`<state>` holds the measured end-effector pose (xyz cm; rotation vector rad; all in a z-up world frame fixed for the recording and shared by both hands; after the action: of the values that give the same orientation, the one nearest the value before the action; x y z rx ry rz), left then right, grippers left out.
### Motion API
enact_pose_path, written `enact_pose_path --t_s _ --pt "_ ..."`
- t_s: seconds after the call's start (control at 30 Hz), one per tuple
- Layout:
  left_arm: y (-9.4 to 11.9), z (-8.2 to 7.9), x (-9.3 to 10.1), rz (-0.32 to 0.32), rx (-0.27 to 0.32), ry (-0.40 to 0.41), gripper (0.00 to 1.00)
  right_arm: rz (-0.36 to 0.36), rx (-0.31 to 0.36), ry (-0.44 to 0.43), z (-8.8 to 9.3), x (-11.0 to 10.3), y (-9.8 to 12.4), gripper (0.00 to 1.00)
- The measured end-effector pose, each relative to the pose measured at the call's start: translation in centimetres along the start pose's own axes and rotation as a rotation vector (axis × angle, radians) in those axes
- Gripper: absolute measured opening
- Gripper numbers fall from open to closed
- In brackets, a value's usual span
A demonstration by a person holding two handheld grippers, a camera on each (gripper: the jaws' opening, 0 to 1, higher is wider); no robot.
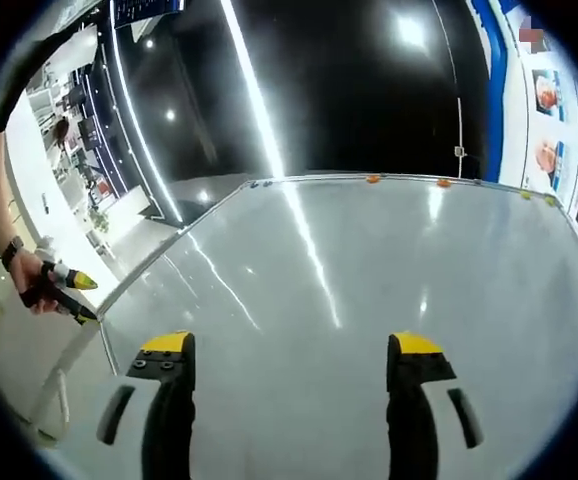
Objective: Wipe the writing off the whiteboard with the eraser
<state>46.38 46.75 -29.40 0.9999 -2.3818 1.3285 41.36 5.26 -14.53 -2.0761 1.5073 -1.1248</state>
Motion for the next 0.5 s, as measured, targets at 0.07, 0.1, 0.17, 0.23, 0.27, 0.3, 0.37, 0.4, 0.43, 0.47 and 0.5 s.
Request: enact_pose_path --t_s 0.07,0.1,0.17,0.23,0.27,0.3,0.37,0.4,0.43,0.47,0.5 --pt "0.1 -0.1 0.2 -0.001 0.000 -0.002 0.76 -0.004 -0.004 -0.008 0.0 -0.4 0.0 0.74" --pt "0.2 -0.2 0.3 0.000 0.000 -0.006 0.77 -0.003 -0.003 -0.010 0.0 -0.4 0.0 0.74" --pt "0.2 -0.3 0.5 0.000 0.000 -0.010 0.78 -0.001 -0.001 -0.012 0.0 -0.3 0.0 0.74" --pt "0.3 -0.7 0.8 0.002 -0.003 -0.029 0.80 0.005 -0.004 -0.021 0.1 -0.2 0.1 0.74" --pt "0.2 -0.9 1.0 0.004 -0.010 -0.042 0.81 0.006 -0.005 -0.022 0.0 -0.2 0.1 0.75" --pt "0.1 -1.1 1.2 0.007 -0.012 -0.050 0.82 0.006 -0.007 -0.023 0.1 -0.2 0.2 0.75" --pt "-0.1 -1.3 1.5 0.013 -0.032 -0.077 0.85 0.006 -0.010 -0.020 0.1 -0.2 0.3 0.75" --pt "-0.3 -1.4 1.7 0.014 -0.043 -0.097 0.87 0.006 -0.010 -0.020 0.1 -0.1 0.3 0.75" --pt "-0.4 -1.5 1.8 0.015 -0.049 -0.109 0.88 0.010 -0.013 -0.023 0.1 0.0 0.4 0.76" --pt "-0.5 -1.6 1.9 0.017 -0.054 -0.124 0.88 0.013 -0.016 -0.024 0.1 0.0 0.5 0.76" --pt "-0.7 -1.7 2.2 0.026 -0.053 -0.137 0.88 0.014 -0.016 -0.024 0.1 0.1 0.5 0.76"
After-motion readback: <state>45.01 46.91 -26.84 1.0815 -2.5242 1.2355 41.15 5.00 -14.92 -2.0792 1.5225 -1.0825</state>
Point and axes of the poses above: the point that each gripper's makers call its tool centre point, and the gripper's own axes: y roughly backward along the fingers, x roughly to its right, z roughly out of its underside, the point moved 4 cm from there along y, roughly backward along the fingers, and after that the axes turned 11 degrees about z, right-handed, at the moved point
